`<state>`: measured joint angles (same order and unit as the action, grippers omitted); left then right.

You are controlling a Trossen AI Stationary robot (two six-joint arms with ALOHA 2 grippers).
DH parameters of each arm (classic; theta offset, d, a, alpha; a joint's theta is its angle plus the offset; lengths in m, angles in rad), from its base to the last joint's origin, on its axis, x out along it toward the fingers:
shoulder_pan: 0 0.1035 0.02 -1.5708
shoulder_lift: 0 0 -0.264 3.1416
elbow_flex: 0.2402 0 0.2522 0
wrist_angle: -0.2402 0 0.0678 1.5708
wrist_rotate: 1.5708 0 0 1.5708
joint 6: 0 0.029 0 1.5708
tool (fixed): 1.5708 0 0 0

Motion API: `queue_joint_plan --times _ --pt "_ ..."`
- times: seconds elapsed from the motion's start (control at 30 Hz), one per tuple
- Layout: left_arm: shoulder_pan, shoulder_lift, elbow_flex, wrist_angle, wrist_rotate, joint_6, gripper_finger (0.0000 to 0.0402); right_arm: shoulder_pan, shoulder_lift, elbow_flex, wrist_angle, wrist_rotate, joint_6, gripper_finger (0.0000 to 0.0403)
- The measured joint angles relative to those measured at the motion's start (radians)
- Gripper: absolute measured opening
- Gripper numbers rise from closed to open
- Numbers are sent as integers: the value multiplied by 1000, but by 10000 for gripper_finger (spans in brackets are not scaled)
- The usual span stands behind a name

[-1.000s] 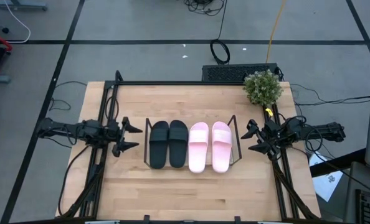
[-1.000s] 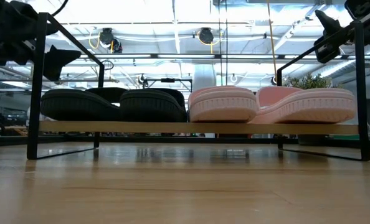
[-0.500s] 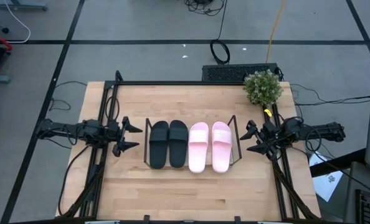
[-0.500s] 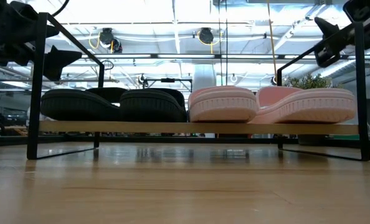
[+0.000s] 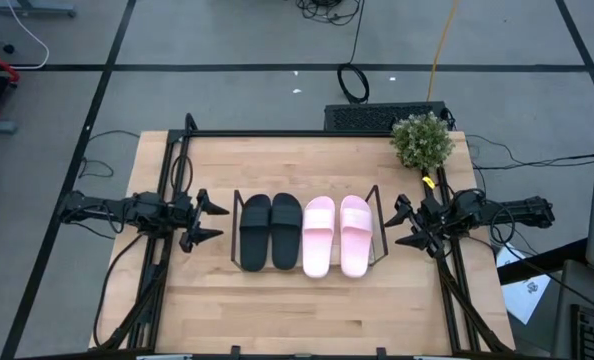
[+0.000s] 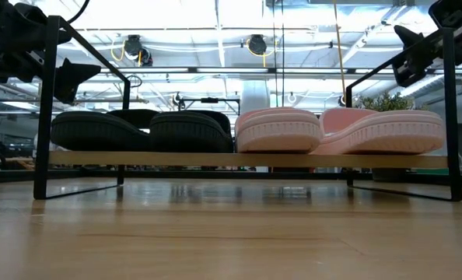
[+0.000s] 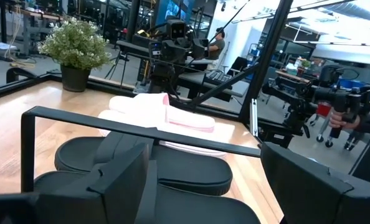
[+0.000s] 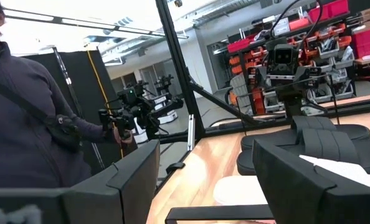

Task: Pick and place slides into the shelf
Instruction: Return to Home Position

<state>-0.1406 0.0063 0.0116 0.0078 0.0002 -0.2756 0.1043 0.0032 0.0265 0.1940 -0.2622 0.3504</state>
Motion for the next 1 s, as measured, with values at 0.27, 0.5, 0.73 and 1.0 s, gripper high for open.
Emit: queue_joint_plan --times 0.27,0.5,0.73,1.0 --pt "0 0 0 0 0 -1 308 0 0 0 36 1 -19 247" --pt "0 0 -1 3 0 -3 308 0 0 0 41 0 -19 247" --pt "0 0 -1 4 -1 -2 308 0 0 0 41 0 -19 247" --pt "0 0 -1 5 -1 0 308 0 0 0 41 -1 -19 247"
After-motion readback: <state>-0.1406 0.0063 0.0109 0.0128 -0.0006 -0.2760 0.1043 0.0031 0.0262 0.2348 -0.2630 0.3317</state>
